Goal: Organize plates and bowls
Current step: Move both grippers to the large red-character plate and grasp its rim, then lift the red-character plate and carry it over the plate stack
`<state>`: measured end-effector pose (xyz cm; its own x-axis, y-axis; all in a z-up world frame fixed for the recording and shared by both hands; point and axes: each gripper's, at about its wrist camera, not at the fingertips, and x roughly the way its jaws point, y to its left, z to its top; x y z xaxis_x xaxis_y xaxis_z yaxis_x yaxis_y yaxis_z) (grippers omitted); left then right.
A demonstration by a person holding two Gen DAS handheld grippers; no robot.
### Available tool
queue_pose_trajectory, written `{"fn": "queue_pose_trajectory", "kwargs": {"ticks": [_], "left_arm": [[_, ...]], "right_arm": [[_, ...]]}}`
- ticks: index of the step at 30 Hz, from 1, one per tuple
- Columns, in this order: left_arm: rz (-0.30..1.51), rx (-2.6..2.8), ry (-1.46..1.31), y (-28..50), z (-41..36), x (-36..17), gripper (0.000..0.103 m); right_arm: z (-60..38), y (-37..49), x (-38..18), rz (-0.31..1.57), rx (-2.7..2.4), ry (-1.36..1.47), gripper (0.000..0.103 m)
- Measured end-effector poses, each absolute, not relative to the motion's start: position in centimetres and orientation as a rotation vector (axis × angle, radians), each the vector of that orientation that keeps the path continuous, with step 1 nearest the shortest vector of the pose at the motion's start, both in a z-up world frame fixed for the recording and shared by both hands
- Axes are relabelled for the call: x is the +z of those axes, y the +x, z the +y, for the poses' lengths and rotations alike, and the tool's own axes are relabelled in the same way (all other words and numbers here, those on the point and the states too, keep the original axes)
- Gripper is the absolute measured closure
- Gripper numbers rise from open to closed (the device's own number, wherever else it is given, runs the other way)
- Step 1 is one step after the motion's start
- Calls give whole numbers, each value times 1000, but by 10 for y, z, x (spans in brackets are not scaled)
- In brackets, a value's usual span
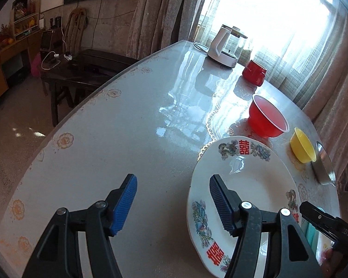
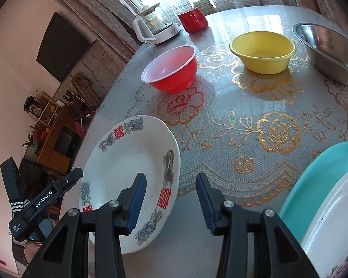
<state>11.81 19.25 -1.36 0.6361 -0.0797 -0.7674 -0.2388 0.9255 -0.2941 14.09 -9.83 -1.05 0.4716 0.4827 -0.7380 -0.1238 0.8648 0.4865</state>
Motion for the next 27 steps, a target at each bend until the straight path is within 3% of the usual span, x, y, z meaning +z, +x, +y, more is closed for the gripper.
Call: {"fn": "queue_pose_trajectory", "kwargs": {"ticks": [4, 8, 14, 23, 27], "left_arm": [[911, 38, -447, 122, 192, -22, 40], [929, 1, -453, 124, 189, -27, 61], [920, -45, -406, 128, 178, -26, 76], [917, -50, -385, 129, 176, -27, 77], [901, -49, -355, 127, 173, -27, 77]], "right_arm": [[-91, 148, -15, 1022, 394, 391, 58], [-84, 153, -20, 1029, 409, 384, 58], [-78, 157, -27, 1022, 428, 382, 60], [-74, 157, -31, 1010, 443, 366, 68], [-74, 160, -37, 1020, 444, 365, 78]]}}
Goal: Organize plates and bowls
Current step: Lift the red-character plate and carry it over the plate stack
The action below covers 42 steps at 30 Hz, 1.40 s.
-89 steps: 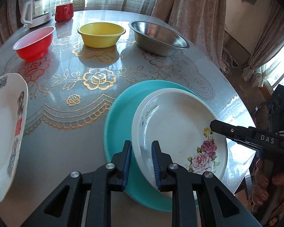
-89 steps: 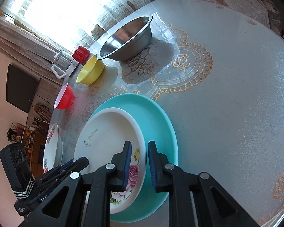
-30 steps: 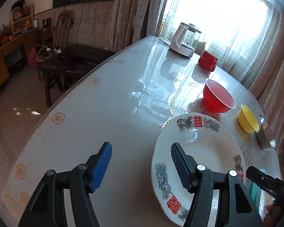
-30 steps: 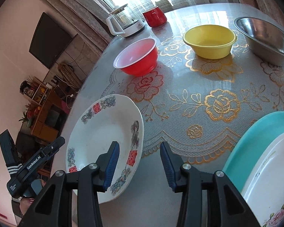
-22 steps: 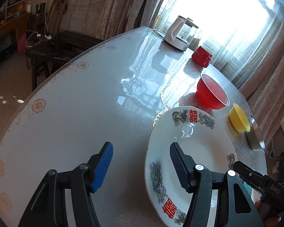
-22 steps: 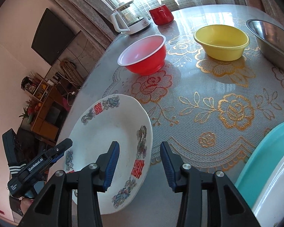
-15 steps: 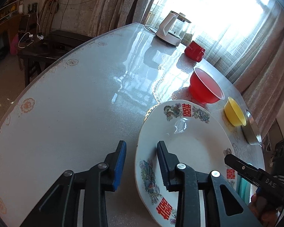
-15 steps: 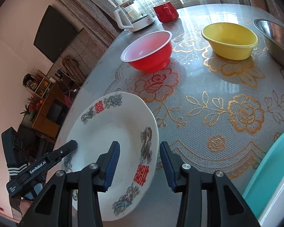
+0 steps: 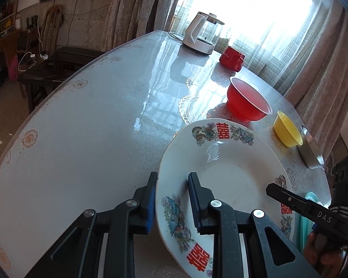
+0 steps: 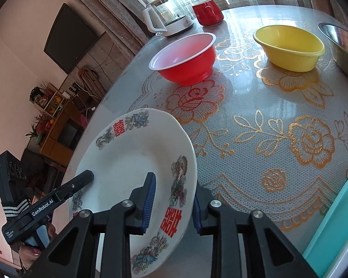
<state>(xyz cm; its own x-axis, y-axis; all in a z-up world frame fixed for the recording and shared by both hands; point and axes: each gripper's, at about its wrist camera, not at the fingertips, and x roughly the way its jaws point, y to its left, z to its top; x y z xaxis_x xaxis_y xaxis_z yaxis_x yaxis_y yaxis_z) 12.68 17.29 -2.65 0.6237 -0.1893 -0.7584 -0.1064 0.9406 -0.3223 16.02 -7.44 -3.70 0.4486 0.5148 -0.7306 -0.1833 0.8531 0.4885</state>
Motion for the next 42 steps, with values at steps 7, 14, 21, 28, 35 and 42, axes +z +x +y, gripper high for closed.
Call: {"fn": "queue_pose_trajectory", "kwargs": {"ticks": [7, 14, 21, 28, 35, 42], "left_arm": [[897, -40, -300, 125, 168, -25, 76], [885, -63, -268, 111, 156, -24, 75], [878, -83, -271, 99, 142, -23, 75], [870, -117, -278, 94, 128, -20, 75], [869, -171, -285, 90, 107, -14, 75], [849, -244, -261, 92, 71, 6, 75]], "right_arm": [[-79, 155, -39, 1029, 452, 348, 85], [-87, 144, -34, 1037, 456, 317, 85], [-96, 123, -20, 1006, 450, 247, 85], [-110, 106, -10, 965, 446, 222, 85], [-133, 93, -1, 943, 419, 239, 85], [-166, 72, 18, 896, 381, 264, 85]]}}
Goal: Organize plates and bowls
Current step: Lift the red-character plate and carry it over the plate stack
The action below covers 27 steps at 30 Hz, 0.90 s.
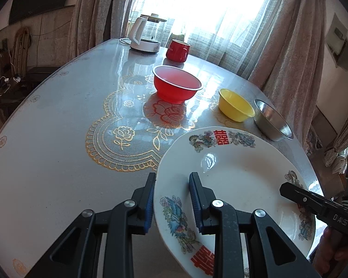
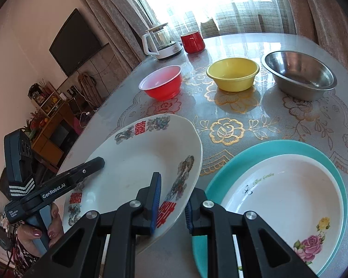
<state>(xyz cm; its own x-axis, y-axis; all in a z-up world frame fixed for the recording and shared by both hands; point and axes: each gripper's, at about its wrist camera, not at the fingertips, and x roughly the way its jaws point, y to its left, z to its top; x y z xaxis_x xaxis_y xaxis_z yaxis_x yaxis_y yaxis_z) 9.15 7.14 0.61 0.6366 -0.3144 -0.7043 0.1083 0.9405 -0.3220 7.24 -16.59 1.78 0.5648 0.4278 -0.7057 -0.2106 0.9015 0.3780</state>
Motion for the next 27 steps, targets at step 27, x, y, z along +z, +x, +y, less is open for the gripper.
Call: {"fn": "queue_pose_trajectory", "kwargs": {"ticks": [27], "left_arm": [[881, -492, -45, 88, -93, 8, 74]], "right_arm": [[-312, 10, 13, 835, 104, 409, 85]]}}
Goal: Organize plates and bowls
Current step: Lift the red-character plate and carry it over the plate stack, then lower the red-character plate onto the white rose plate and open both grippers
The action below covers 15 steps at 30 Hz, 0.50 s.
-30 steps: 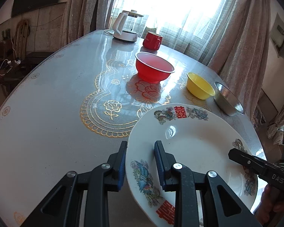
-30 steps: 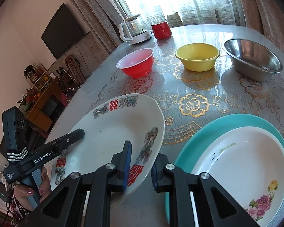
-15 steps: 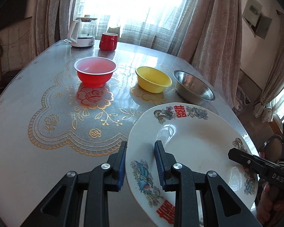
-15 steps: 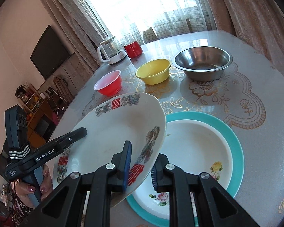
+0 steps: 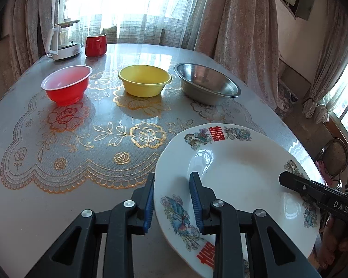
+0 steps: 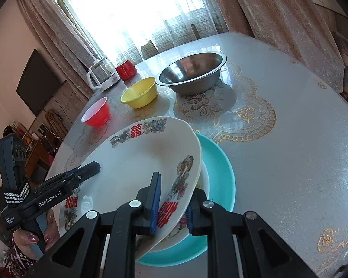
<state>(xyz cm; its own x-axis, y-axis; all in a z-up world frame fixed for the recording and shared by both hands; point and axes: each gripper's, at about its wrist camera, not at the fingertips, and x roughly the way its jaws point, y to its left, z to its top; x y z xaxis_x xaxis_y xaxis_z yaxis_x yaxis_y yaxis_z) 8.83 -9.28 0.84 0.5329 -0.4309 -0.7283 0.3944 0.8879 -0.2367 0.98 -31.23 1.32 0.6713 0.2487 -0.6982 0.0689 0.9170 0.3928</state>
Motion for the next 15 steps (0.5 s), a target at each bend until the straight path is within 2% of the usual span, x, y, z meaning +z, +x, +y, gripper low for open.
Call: {"fn": "queue_pose_trajectory", "kwargs": {"ticks": [15], "left_arm": [[893, -499, -7, 79, -109, -6, 73]], "right_arm": [[-333, 6, -8, 817, 75, 450, 84]]}}
